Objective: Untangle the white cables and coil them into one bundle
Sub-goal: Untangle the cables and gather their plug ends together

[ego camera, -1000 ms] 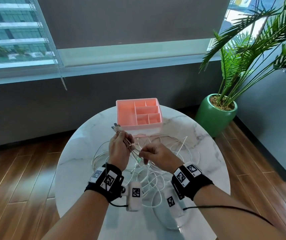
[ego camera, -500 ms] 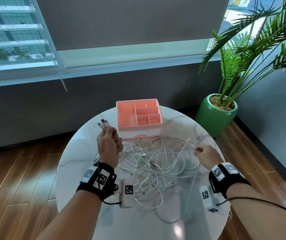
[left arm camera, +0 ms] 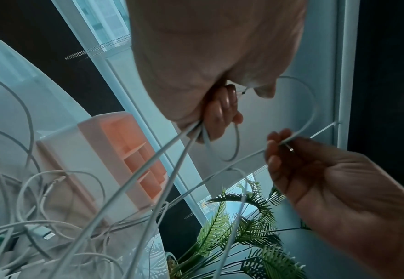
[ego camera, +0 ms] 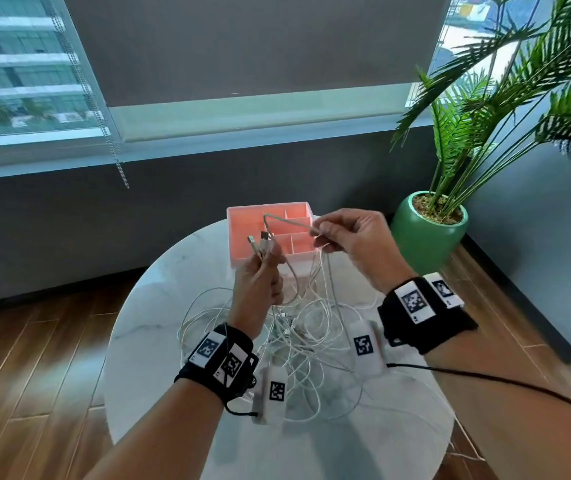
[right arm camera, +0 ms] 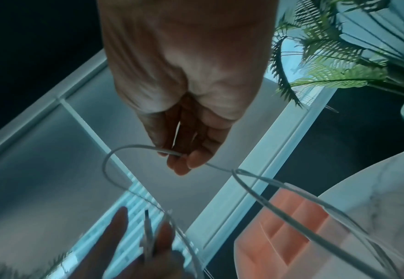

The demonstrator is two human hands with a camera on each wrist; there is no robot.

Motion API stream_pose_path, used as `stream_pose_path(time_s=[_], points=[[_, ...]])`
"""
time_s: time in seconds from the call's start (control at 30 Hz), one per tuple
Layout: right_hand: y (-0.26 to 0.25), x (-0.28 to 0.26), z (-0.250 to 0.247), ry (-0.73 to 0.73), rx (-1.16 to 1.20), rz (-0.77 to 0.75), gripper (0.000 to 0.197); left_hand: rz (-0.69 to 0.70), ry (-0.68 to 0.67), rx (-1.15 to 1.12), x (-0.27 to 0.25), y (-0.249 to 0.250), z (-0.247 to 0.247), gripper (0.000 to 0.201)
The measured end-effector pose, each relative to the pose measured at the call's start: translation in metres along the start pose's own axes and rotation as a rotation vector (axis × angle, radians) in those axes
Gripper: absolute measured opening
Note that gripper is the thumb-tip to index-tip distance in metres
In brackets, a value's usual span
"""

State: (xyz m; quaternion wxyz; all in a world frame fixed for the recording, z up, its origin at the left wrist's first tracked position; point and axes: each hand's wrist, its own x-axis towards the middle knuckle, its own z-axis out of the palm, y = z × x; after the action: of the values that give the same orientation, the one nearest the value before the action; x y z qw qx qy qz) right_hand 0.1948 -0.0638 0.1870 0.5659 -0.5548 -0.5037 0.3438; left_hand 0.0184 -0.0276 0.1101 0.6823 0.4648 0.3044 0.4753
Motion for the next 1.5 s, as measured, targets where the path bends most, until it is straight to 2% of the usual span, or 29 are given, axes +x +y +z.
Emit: stream_pose_path(time_s=[0.07, 0.17, 0.23, 0.37, 0.43, 0.53, 0.6, 0.67, 0.8, 0.9, 1.07, 1.13, 1.2, 1.3, 1.37, 1.4, 1.43, 1.5], points=[[0.014, -0.003, 0.012, -0.051, -0.049, 0.006, 0.009, 0.009, -0.027, 0.007, 0.000, 0.003, 0.005, 0.038], [0.028, -0.011, 0.026, -0.074, -0.102, 0.029, 0.005, 0.034, -0.067, 0.017, -0.001, 0.006, 0.006, 0.022], [0.034, -0.015, 0.033, -0.050, -0.109, 0.032, 0.015, 0.046, -0.077, 0.052, -0.004, 0.008, 0.007, 0.013], [0.044, -0.018, 0.041, -0.008, -0.105, 0.048, 0.025, 0.028, 0.062, 0.130, -0.001, 0.003, 0.005, 0.024], [0.057, -0.022, 0.039, -0.014, -0.273, 0.052, 0.030, 0.009, 0.107, 0.064, 0.001, 0.004, 0.001, 0.025], [0.082, -0.031, 0.033, 0.022, -0.557, 0.097, 0.041, -0.012, 0.097, -0.028, 0.002, 0.012, -0.002, 0.025], [0.097, -0.034, 0.029, 0.038, -0.597, 0.138, 0.026, -0.006, 0.090, -0.066, 0.003, 0.018, -0.004, 0.025], [0.108, -0.035, 0.021, 0.067, -0.663, 0.215, 0.007, 0.012, 0.101, -0.114, 0.005, 0.023, -0.009, 0.025], [0.130, -0.036, -0.020, 0.265, -0.583, 0.485, 0.020, 0.088, 0.210, -0.220, 0.013, 0.041, -0.029, 0.027], [0.140, -0.045, -0.059, 0.429, -0.584, 0.693, 0.018, 0.145, 0.315, -0.275, 0.019, 0.058, -0.047, 0.028], [0.154, -0.050, -0.084, 0.499, -0.541, 0.848, 0.015, 0.148, 0.316, -0.263, 0.018, 0.064, -0.052, 0.028], [0.150, -0.046, -0.079, 0.475, -0.659, 0.838, 0.032, 0.129, 0.287, -0.251, 0.015, 0.060, -0.046, 0.028], [0.141, -0.040, -0.066, 0.443, -0.802, 0.752, 0.043, 0.094, 0.239, -0.231, 0.012, 0.053, -0.038, 0.028], [0.123, -0.026, -0.039, 0.239, -0.820, 0.443, 0.063, 0.037, 0.146, -0.212, 0.007, 0.043, -0.028, 0.027], [0.109, -0.016, -0.022, 0.047, -0.786, 0.234, 0.057, 0.012, 0.090, -0.205, 0.003, 0.038, -0.021, 0.026], [0.105, -0.012, -0.013, -0.039, -0.765, 0.185, 0.055, 0.000, 0.068, -0.203, 0.001, 0.037, -0.018, 0.026], [0.099, -0.008, -0.004, -0.116, -0.749, 0.172, 0.051, -0.009, 0.052, -0.202, 0.000, 0.036, -0.016, 0.026], [0.096, 0.000, 0.012, -0.237, -0.667, 0.259, 0.034, -0.025, 0.031, -0.212, -0.002, 0.036, -0.014, 0.026]])
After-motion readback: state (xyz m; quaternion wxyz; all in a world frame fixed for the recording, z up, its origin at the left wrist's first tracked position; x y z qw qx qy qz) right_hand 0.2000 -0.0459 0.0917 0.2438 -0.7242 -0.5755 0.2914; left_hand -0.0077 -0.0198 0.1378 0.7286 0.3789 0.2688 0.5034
